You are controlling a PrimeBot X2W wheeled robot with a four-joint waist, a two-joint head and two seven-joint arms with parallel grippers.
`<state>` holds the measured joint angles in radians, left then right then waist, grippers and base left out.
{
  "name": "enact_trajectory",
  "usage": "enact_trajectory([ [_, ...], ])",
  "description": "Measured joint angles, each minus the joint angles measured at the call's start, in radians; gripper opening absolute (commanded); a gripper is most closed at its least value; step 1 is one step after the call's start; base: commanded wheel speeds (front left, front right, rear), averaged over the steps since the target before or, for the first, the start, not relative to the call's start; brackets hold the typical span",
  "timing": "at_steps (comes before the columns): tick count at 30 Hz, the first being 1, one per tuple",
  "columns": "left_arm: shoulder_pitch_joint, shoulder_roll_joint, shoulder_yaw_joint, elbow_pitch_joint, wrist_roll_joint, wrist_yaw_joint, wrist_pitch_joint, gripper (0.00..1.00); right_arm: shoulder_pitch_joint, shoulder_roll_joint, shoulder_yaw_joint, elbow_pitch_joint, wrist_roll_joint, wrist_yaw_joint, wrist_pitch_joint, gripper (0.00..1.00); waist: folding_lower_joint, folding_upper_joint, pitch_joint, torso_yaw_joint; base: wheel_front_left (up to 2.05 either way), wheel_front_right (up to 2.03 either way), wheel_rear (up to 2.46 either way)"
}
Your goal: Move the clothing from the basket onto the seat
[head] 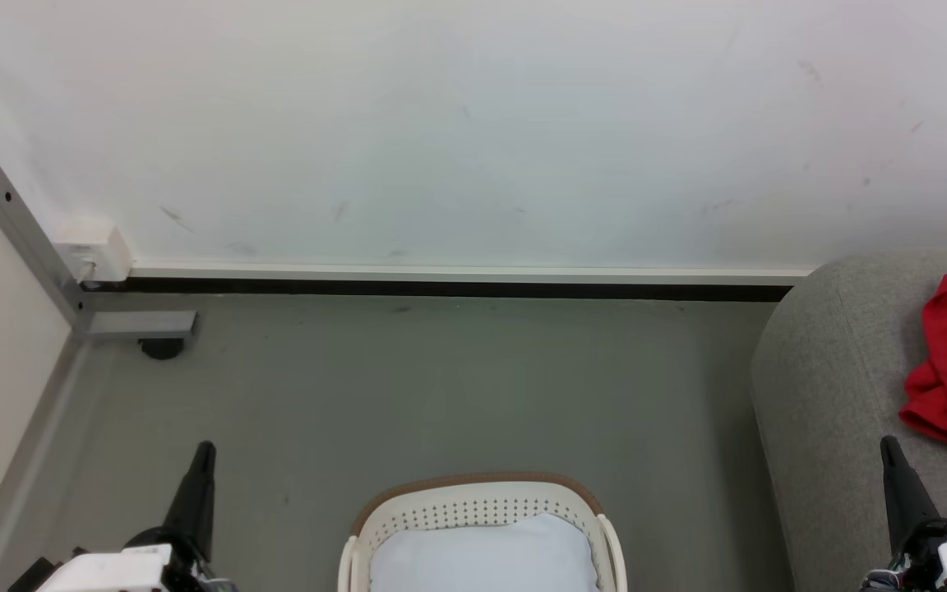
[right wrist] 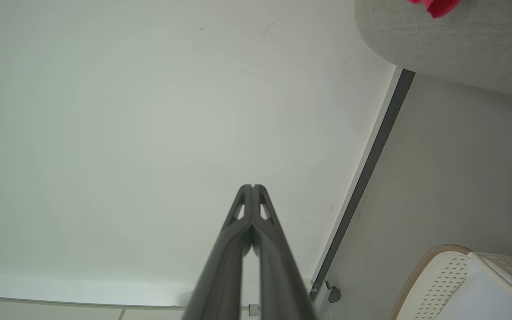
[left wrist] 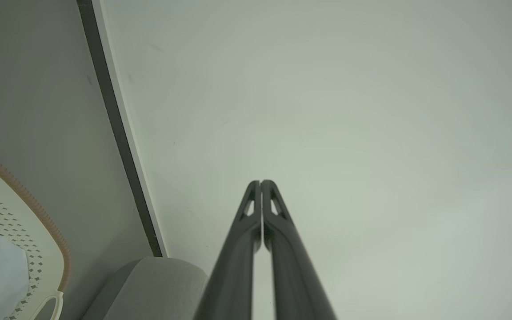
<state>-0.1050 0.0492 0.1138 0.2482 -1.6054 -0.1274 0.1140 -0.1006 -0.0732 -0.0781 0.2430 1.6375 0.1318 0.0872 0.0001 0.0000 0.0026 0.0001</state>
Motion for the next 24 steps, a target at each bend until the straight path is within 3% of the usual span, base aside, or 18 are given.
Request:
enact_trajectory([
  [24, 0.0, 0.0, 0.0, 0.0, 0.0, 0.0, 0.0, 0.0, 0.0, 0.005, -0.009, 0.0, -0.002, 0.0, 0.006, 0.0, -0.0001, 0.0, 0.0, 0.0, 0.0, 0.0, 0.0],
])
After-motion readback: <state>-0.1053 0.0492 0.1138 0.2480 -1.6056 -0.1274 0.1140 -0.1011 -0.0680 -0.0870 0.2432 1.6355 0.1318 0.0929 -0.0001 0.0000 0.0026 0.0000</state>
